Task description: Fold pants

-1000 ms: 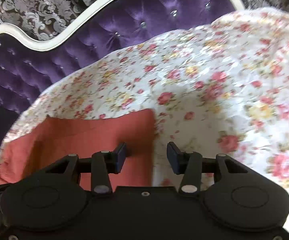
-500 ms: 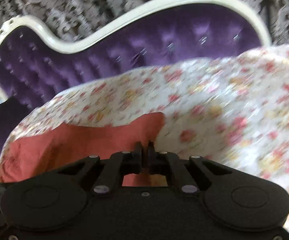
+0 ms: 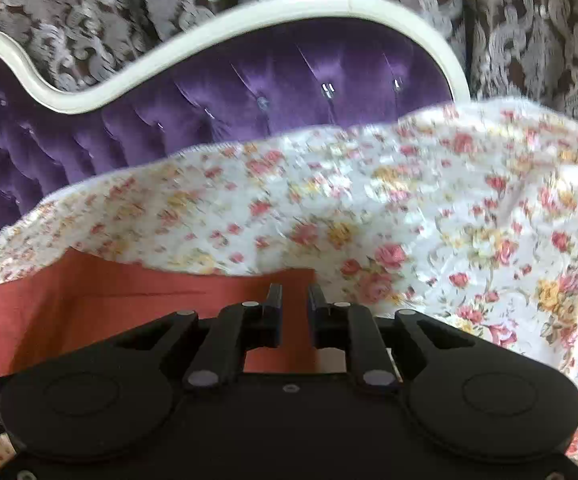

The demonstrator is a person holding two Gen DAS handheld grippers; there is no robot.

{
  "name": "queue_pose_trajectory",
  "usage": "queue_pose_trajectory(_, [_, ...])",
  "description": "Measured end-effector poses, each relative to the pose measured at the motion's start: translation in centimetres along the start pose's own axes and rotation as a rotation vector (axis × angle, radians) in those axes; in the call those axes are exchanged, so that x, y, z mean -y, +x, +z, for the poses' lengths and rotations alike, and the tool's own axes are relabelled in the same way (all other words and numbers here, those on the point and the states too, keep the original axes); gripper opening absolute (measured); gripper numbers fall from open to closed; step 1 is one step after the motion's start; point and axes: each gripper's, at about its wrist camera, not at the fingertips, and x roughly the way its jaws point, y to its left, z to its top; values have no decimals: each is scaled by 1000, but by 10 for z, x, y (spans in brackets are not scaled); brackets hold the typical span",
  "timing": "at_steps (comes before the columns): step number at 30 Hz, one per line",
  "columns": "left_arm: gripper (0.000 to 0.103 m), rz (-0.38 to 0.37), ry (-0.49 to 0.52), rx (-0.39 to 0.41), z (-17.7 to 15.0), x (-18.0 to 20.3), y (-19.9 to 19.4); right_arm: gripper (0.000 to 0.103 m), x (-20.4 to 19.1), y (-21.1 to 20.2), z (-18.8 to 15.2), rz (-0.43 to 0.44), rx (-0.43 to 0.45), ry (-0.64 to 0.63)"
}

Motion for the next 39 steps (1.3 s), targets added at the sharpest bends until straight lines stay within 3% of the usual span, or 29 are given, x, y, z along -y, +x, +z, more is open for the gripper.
queue_pose_trajectory(9, [33, 137, -138, -5, -4, -80, -14, 24, -90, 10, -33, 190, -89, -151])
queue_pose_trajectory(13, [33, 152, -192, -5, -7, -110, -21, 24, -129, 20, -51, 257, -138, -195])
queue_pose_trajectory(19, [36, 165, -278, 16, -14, -150, -31, 24, -166, 29, -64, 280, -168, -242])
queue_pose_trajectory(22, [49, 173, -317, 30, -18, -170, -35, 25, -177, 39, -75, 277, -221, -279])
queue_pose_trajectory(25, [50, 191, -343, 40, -17, -193, -37, 24, -185, 35, -80, 255, -189, -359])
queue_pose_trajectory(27, [51, 202, -367, 39, -16, -208, -39, 24, -183, 36, -78, 259, -206, -340])
queue_pose_trajectory(32, [58, 136, -482, 26, -16, -246, -40, 24, -176, 41, -72, 291, -245, -267])
queue_pose_trajectory(39, [59, 74, -579, -47, -17, -272, -19, 24, -180, 40, -73, 276, -236, -292])
